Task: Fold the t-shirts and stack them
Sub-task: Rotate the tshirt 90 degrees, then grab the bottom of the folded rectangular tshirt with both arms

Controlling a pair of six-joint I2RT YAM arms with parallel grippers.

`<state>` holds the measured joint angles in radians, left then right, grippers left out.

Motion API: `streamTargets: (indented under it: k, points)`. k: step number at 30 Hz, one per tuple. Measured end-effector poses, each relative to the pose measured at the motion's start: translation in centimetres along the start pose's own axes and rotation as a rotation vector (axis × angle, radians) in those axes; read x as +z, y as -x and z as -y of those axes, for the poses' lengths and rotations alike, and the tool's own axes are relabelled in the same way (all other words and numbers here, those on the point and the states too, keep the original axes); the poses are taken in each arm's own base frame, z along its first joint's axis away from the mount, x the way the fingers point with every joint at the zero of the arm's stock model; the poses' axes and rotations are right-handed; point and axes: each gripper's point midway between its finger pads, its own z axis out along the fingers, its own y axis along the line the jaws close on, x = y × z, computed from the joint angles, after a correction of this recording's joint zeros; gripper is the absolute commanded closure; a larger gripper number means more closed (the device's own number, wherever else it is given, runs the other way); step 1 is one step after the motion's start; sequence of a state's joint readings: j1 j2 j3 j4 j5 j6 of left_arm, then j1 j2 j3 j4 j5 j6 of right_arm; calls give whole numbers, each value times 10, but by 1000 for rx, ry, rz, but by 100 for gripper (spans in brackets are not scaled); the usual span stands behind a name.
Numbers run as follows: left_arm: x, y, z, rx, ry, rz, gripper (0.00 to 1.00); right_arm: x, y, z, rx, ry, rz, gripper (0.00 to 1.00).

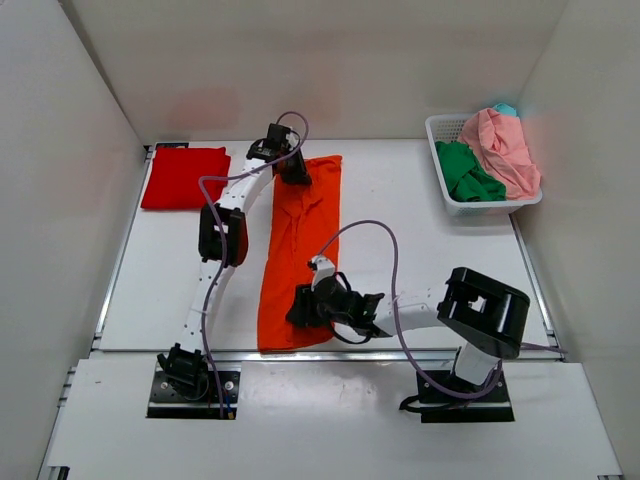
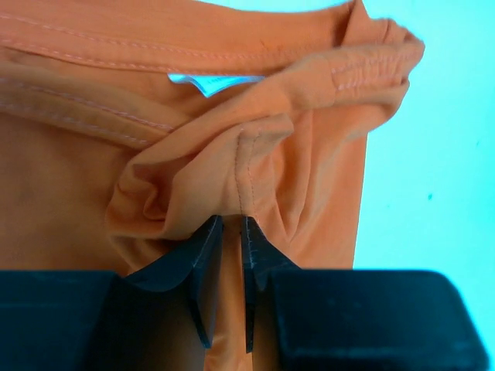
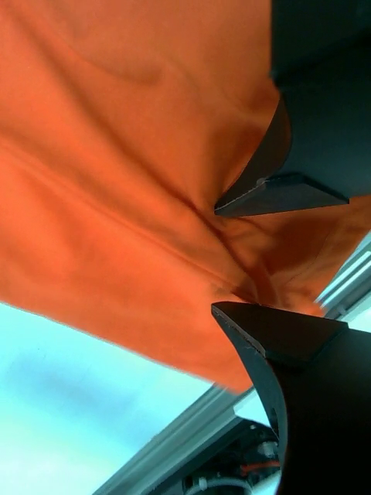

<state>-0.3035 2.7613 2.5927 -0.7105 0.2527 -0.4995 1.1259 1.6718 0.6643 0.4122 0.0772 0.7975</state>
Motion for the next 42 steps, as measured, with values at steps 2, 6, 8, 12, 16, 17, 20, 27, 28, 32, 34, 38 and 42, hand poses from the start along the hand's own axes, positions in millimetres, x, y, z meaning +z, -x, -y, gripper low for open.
streamTargets:
  k: [2, 6, 8, 12, 16, 17, 20, 27, 28, 32, 34, 38, 42]
  points:
    - [2, 6, -2, -5, -3, 24, 72, 3, -1, -5, -37, -11, 11, 51]
    - [3, 22, -8, -22, -16, 73, 71, 1, -4, -6, -118, -56, 29, 49]
    - [3, 30, -11, -29, -28, 97, 68, -7, -6, -3, -160, -81, 39, 47]
    - [-4, 48, -3, -47, -98, 138, 64, -31, 0, -2, -244, -90, 71, 57]
    - [-39, 69, 27, -44, -179, 171, 56, -46, 22, -1, -289, -107, 125, 47]
    - [-58, 74, 41, -30, -198, 177, 55, -49, 25, 5, -299, -125, 124, 48]
    - [-124, 67, 77, 33, -229, 182, 54, -55, 34, 35, -274, -205, 89, 46]
    - [-279, -82, 62, 138, -177, 183, 47, -90, 29, 98, -48, -364, 61, 46]
    - [-282, -108, 47, 131, -143, 150, 46, -95, 22, 97, -29, -354, 58, 46]
    - [-271, -233, -29, 114, 29, -17, 44, -100, 10, 86, 54, -307, 51, 43]
    - [-273, -289, -59, 109, 98, -116, 45, -99, 7, 82, 86, -288, 46, 43]
    - [-290, -323, -78, 81, 131, -115, 46, -94, 0, 73, 133, -261, 30, 42]
    - [-300, -316, -66, 43, 87, -47, 46, -80, -18, 60, 125, -258, -41, 42]
